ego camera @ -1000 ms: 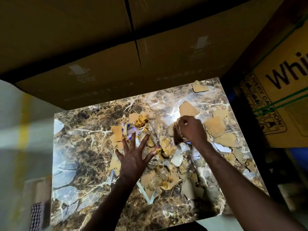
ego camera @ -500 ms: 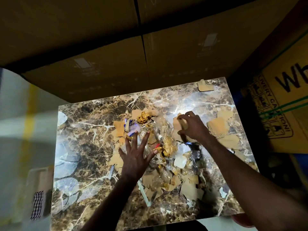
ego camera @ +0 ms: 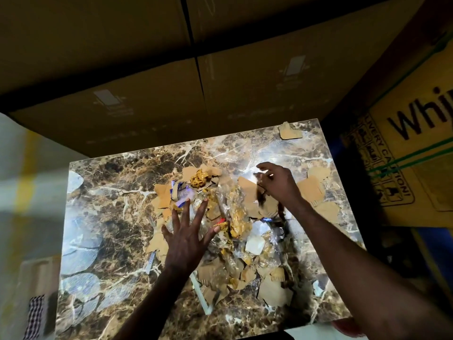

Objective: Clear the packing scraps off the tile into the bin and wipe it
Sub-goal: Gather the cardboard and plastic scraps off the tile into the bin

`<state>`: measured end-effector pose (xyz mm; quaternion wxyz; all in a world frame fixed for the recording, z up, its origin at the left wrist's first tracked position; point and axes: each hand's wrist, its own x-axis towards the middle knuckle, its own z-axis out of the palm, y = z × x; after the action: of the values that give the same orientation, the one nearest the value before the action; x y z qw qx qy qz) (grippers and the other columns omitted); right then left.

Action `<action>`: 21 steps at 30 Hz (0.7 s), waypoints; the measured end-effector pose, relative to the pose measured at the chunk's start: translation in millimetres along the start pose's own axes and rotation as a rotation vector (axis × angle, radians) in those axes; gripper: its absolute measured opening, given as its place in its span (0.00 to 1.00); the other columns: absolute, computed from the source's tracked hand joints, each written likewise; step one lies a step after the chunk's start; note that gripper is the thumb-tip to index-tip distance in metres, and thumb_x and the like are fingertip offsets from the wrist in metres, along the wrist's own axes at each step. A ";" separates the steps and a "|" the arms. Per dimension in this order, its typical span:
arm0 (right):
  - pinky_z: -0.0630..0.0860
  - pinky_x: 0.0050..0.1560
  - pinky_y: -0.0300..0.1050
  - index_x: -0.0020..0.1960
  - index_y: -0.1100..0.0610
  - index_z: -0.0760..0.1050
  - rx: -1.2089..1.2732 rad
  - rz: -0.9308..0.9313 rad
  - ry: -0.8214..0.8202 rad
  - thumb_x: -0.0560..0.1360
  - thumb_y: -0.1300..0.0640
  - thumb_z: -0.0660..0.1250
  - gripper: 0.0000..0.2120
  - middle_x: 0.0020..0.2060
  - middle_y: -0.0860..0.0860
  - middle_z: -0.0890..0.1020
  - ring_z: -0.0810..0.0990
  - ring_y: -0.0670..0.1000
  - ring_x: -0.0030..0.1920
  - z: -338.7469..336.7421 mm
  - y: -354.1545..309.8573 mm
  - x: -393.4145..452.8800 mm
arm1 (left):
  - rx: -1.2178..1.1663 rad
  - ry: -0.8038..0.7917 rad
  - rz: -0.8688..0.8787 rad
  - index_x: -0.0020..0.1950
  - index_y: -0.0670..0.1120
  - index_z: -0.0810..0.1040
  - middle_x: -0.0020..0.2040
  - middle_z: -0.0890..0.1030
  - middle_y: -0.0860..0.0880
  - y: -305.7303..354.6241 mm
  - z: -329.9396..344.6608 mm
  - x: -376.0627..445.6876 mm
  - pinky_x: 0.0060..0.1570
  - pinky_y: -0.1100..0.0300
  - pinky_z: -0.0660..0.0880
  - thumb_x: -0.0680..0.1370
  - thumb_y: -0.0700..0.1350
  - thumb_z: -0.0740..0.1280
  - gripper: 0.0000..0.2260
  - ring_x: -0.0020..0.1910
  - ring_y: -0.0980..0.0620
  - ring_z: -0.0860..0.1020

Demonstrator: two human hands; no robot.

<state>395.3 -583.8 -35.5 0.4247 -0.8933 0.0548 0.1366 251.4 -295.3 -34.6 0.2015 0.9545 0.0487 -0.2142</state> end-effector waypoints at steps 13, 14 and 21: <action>0.64 0.76 0.70 0.83 0.58 0.61 -0.539 0.041 -0.104 0.84 0.45 0.50 0.31 0.82 0.64 0.61 0.61 0.72 0.78 -51.3 26.8 106.2 | -0.037 -0.004 -0.012 0.82 0.74 0.38 0.88 0.38 0.52 2.3 -2.9 0.6 0.77 0.22 0.45 0.80 0.76 0.56 0.37 0.86 0.38 0.39; 0.63 0.77 0.69 0.83 0.57 0.61 -0.539 0.001 -0.145 0.85 0.45 0.49 0.30 0.83 0.63 0.60 0.59 0.72 0.79 -45.1 22.6 97.8 | -0.027 -0.002 -0.012 0.82 0.74 0.38 0.88 0.39 0.51 2.1 -2.2 0.4 0.77 0.22 0.46 0.80 0.76 0.55 0.37 0.86 0.38 0.39; 0.54 0.82 0.61 0.80 0.45 0.70 -0.357 -0.228 -0.396 0.88 0.53 0.59 0.21 0.85 0.44 0.58 0.47 0.55 0.86 24.0 4.9 33.3 | -0.017 -0.002 -0.010 0.83 0.73 0.39 0.88 0.40 0.51 0.4 -2.5 -0.3 0.77 0.22 0.47 0.79 0.77 0.54 0.37 0.86 0.38 0.39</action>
<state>421.3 -567.7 -63.2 0.2757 -0.9103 -0.1547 0.2674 252.2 -294.7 -32.2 0.2087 0.9522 0.0553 -0.2159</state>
